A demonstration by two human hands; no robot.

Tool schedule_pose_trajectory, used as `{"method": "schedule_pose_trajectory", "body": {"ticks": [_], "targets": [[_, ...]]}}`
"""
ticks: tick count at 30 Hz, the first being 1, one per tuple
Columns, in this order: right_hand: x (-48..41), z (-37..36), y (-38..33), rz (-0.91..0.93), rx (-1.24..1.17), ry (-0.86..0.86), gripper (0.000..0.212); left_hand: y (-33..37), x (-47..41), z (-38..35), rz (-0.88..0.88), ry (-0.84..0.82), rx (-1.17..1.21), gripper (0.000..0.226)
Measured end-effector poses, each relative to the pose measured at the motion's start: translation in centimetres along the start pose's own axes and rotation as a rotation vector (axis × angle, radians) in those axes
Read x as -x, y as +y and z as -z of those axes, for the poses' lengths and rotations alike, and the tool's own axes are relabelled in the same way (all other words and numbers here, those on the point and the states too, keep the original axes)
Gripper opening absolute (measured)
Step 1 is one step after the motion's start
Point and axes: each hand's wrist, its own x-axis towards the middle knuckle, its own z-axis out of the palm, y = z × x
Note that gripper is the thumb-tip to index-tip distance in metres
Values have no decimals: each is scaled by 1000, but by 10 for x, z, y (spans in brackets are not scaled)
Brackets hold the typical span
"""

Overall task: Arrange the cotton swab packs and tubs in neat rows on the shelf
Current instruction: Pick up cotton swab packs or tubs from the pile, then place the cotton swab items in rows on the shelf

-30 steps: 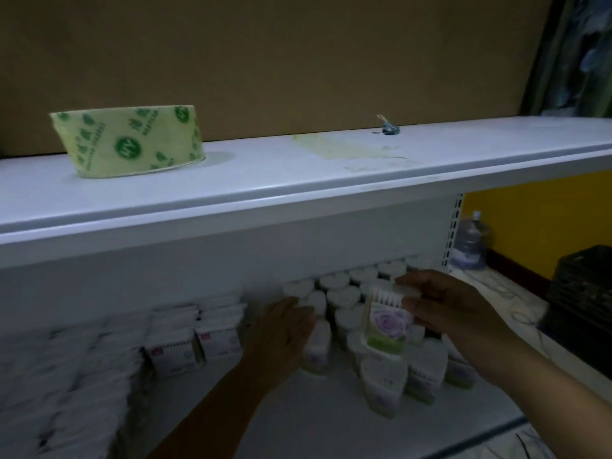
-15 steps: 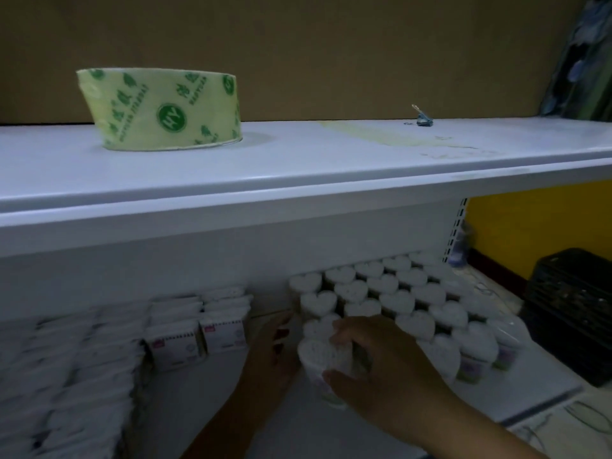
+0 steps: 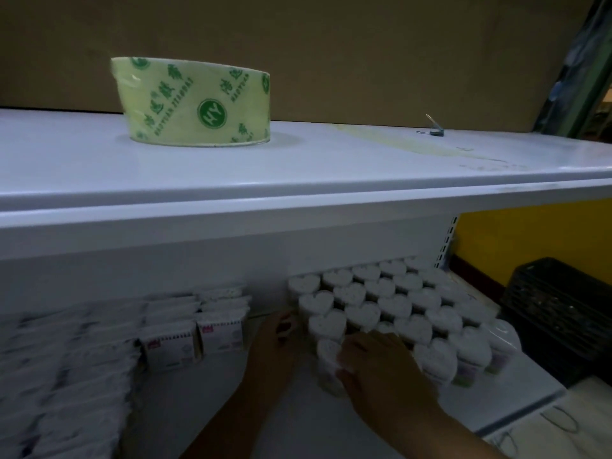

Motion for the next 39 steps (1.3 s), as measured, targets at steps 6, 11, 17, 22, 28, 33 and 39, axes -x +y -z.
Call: {"method": "schedule_pose_trajectory", "body": {"ticks": [6, 11, 17, 22, 28, 33, 39], "targets": [[-3, -12, 5, 28, -6, 28, 29, 0, -4, -16, -41, 7, 107, 45], [2, -18, 4, 2, -26, 94, 9, -10, -4, -18, -46, -26, 102, 52], [4, -17, 6, 6, 28, 89, 22, -17, -8, -18, -48, -50, 140, 59], [2, -13, 6, 5, 17, 54, 25, -17, -9, -17, -62, -44, 172, 53], [-1, -5, 5, 52, 33, -39, 31, -5, 2, -17, -28, 120, 30, 30], [-14, 10, 9, 79, 8, -177, 35, 14, 20, -10, -11, 251, -249, 18], [-24, -6, 17, 180, 18, -354, 83, 66, 69, 21, -70, 192, -613, 31]]}}
